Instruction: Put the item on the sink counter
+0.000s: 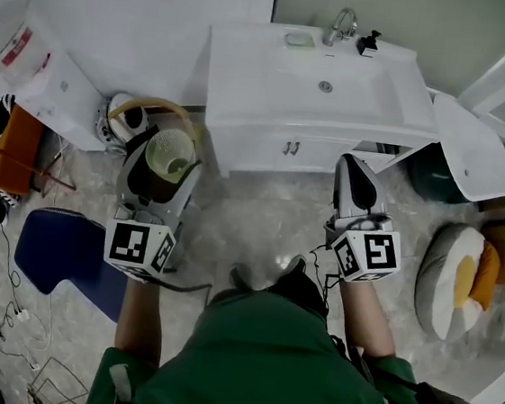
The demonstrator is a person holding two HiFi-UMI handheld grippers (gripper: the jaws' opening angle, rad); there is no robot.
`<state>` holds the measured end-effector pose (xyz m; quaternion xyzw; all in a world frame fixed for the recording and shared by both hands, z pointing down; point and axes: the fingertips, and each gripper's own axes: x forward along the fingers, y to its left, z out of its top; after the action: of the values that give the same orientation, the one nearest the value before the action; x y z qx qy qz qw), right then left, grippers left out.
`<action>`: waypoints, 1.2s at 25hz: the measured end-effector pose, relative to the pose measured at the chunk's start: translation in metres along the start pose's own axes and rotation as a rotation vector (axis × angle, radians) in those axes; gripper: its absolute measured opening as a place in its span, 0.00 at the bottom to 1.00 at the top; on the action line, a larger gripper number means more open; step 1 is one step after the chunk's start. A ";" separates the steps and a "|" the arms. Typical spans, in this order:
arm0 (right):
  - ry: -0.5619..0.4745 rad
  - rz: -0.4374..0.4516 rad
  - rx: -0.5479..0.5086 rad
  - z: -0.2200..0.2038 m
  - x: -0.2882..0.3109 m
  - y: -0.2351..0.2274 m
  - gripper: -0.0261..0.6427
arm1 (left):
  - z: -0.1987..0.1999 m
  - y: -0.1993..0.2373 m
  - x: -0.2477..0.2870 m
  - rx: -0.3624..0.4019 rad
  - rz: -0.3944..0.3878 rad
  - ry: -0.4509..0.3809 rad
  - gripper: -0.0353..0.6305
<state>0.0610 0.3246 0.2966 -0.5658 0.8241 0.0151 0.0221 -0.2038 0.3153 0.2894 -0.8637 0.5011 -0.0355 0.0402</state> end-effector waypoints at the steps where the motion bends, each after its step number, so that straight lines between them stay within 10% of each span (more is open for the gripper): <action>1: -0.001 -0.005 -0.002 0.001 -0.001 0.001 0.04 | 0.000 0.001 0.000 -0.004 -0.005 -0.002 0.60; 30: -0.005 0.173 0.104 -0.015 0.174 -0.128 0.04 | 0.019 0.016 0.181 0.039 0.136 0.034 0.60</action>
<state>0.1175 0.1154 0.3021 -0.4907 0.8694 -0.0246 0.0520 -0.1258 0.1515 0.2722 -0.8261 0.5583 -0.0570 0.0509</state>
